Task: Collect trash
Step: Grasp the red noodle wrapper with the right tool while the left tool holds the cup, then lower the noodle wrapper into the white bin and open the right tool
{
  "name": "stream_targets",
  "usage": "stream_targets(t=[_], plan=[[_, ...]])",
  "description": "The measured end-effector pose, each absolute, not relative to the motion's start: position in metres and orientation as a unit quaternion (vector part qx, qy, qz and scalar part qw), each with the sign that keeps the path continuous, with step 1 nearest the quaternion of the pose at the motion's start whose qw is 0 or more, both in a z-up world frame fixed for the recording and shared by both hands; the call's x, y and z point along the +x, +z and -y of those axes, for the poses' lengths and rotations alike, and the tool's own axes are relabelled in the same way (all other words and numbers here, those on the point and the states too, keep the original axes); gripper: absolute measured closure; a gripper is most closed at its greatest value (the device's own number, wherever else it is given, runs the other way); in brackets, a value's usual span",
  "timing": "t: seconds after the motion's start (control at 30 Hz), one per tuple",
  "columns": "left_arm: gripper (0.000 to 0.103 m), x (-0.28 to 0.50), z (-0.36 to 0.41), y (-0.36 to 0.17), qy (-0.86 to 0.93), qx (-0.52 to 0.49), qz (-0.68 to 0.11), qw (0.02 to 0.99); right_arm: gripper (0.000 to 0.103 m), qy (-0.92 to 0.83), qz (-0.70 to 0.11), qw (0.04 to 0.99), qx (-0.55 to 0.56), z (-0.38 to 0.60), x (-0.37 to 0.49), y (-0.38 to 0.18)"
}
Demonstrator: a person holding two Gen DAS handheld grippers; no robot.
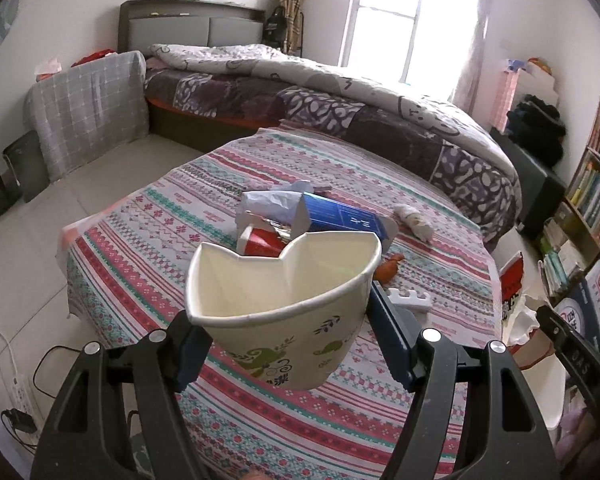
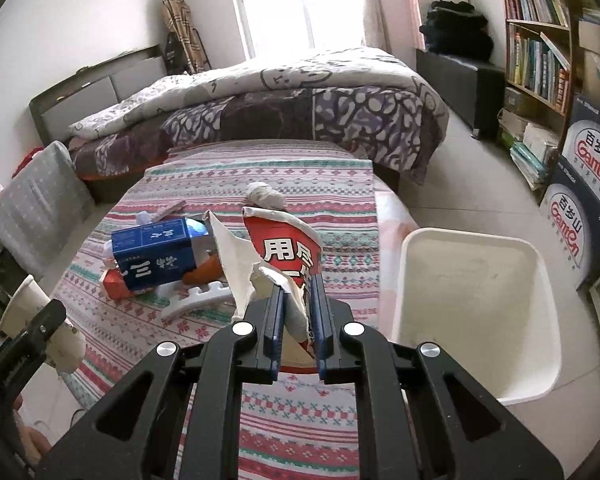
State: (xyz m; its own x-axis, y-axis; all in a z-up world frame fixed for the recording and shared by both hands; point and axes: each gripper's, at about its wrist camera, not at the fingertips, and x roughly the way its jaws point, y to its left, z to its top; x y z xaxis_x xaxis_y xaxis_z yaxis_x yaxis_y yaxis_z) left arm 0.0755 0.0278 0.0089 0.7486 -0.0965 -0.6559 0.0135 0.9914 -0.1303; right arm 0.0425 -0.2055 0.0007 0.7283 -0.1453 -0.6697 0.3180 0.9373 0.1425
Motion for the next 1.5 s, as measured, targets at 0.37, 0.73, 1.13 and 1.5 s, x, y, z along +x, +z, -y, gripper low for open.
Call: stream_targets(t=[0.37,0.73,1.13,1.5], plan=[[0.033,0.07,0.003,0.009,-0.052,-0.036,-0.356,0.932,0.091,-0.168,-0.349,0.91,0.15,0.248,0.023,-0.007],[0.033,0.065,0.057,0.008,-0.091,0.003,-0.359,0.929,0.091,-0.244,-0.367,0.88,0.179,0.316,0.001,-0.027],[0.033,0.064,0.136,0.01,-0.151,0.04,-0.367,0.917,0.045,-0.313,-0.375,0.847,0.208,0.382,-0.027,-0.036],[0.032,0.06,0.212,0.009,-0.203,0.08,-0.373,0.902,0.03,-0.343,-0.359,0.839,0.222,0.418,-0.053,-0.036]])
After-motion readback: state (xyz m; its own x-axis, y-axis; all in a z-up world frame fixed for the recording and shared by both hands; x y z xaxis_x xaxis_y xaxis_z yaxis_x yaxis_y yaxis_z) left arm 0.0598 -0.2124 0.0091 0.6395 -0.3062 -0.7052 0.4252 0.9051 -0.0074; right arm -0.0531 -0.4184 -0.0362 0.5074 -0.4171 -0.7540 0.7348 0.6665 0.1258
